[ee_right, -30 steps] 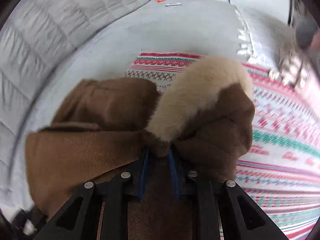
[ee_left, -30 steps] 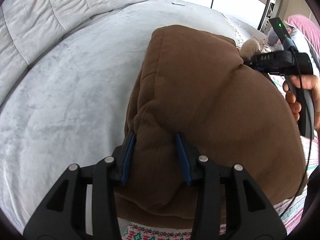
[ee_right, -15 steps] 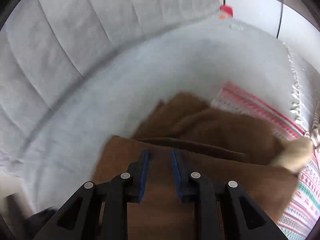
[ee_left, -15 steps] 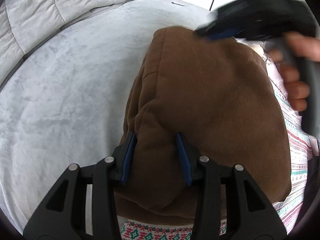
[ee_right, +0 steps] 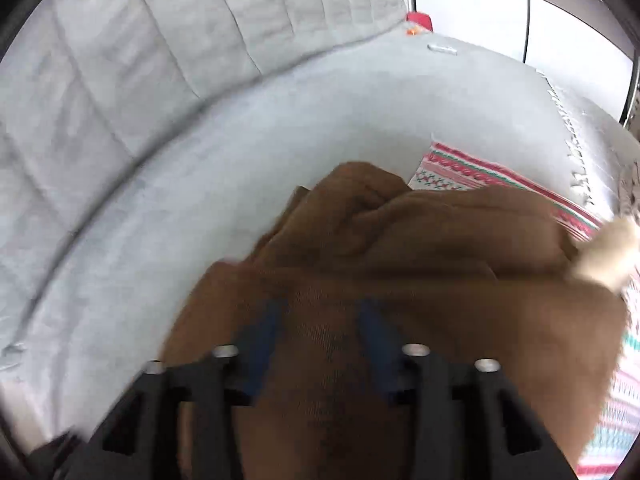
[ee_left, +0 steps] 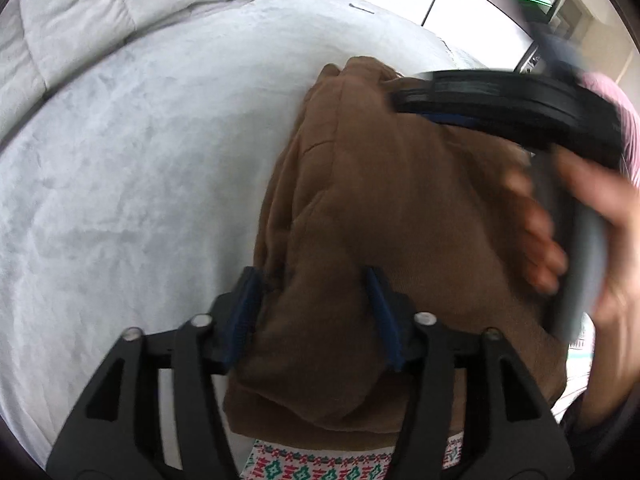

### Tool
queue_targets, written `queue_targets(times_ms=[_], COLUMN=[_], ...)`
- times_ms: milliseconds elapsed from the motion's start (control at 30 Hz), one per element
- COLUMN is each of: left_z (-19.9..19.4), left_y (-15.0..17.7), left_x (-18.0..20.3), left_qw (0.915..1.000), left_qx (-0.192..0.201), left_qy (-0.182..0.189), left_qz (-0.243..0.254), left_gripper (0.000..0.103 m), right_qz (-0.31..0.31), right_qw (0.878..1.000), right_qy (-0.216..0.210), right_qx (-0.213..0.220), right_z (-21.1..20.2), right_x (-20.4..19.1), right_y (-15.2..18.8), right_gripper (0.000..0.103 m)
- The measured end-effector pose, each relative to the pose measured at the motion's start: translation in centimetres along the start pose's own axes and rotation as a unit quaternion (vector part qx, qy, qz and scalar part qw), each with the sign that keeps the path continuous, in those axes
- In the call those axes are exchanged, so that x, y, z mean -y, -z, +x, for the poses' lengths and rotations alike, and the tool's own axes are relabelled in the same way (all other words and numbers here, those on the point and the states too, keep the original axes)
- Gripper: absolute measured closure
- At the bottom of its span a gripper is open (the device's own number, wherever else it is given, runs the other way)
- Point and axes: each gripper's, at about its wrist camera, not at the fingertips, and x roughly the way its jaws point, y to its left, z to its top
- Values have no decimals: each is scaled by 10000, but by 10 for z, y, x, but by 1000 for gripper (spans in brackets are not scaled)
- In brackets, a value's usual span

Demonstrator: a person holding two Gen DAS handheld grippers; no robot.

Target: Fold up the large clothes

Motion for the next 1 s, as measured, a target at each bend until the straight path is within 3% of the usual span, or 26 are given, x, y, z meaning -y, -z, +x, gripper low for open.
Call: queue_targets(times_ms=[167, 267, 367, 467, 600, 1000], left_z=[7, 5, 4, 6, 5, -15], left_y=[-3, -2, -1, -1, 1, 14], left_x=[-21, -16, -9, -8, -9, -13], left_qw=[9963, 9972, 9988, 9989, 9992, 9996], left_qx=[-289, -251, -180, -176, -114, 11], left_qy=[579, 510, 340, 360, 316, 233], left_qz=[-557, -478, -314, -248, -218, -159], left_gripper=[40, 40, 40, 40, 40, 33], right_qz=[98, 270, 349, 194, 222, 294], right_qw=[9999, 9996, 9989, 9998, 9996, 9994], right_qy=[-25, -47, -308, -11, 21, 135], right_qx=[48, 96, -37, -105, -160, 88], right_z=[-72, -109, -118, -103, -80, -93], right_x=[16, 23, 24, 21, 26, 26], right_y=[62, 114, 164, 176, 176, 189], right_gripper=[49, 49, 50, 50, 50, 50])
